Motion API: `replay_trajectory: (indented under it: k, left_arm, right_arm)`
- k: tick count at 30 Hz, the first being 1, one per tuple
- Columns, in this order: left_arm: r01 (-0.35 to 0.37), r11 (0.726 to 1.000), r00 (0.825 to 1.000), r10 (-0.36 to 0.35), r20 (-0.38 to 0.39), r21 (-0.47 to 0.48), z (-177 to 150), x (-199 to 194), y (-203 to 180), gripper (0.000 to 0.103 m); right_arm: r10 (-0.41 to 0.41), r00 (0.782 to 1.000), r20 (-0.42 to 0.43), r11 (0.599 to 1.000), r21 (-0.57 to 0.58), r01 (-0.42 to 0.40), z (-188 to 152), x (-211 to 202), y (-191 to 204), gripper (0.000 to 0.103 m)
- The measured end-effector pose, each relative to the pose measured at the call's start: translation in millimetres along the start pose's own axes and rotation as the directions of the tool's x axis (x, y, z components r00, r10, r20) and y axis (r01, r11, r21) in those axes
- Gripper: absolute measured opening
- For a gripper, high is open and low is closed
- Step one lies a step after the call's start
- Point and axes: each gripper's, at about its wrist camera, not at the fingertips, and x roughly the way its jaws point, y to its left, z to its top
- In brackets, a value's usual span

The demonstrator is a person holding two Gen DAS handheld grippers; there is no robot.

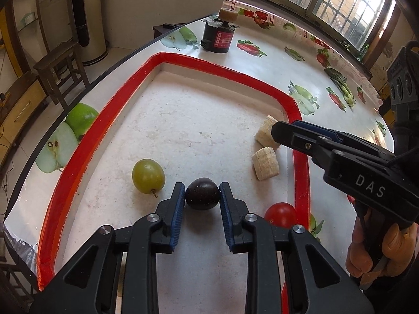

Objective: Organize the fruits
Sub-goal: 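Open left tool to drop the plum while right tool releases the cob in tray, then move both tools back toward the oranges on the table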

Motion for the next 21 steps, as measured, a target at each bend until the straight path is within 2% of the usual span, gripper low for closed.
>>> replay_trajectory:
  k: [1,3,5,8,18,21]
  left_arm:
    - [0.004,1.0,1.0,-0.004,0.003,-0.003,-0.5,-2.4,0.0,0.024]
    - [0.004,1.0,1.0,-0.003,0.015,-0.004,-0.9,-7.9,-1.6,0.032]
    - [-0.006,1.0,0.999,0.006,0.037,-0.001,-2.4,-16.1,-3.6,0.046]
    - [-0.009,1.0,0.998,0.009,0.066,0.007,-3.6,-27.9,-6.9,0.046]
    - [-0.003,0.999,0.996,-0.001,0.09,0.038,-16.0,-48.0,-22.4,0.046]
    - [0.007,0.999,0.996,-0.011,0.091,0.046,-21.5,-52.6,-28.7,0.046]
  right_arm:
    - [0.0,1.0,0.005,1.0,-0.001,0.0,-0.9,-4.3,0.2,0.042]
    - [0.004,1.0,0.016,1.0,0.0,-0.004,-3.7,-13.3,0.8,0.043]
    - [0.006,1.0,0.028,1.0,-0.003,-0.006,-7.5,-23.5,2.2,0.044]
    - [0.006,0.999,0.048,1.0,-0.003,-0.006,-14.4,-40.1,4.8,0.049]
    - [-0.019,0.997,0.068,0.999,0.031,0.017,-52.0,-85.1,-1.8,0.051]
    - [-0.044,0.996,0.078,0.998,0.046,0.04,-67.3,-100.0,-6.1,0.061]
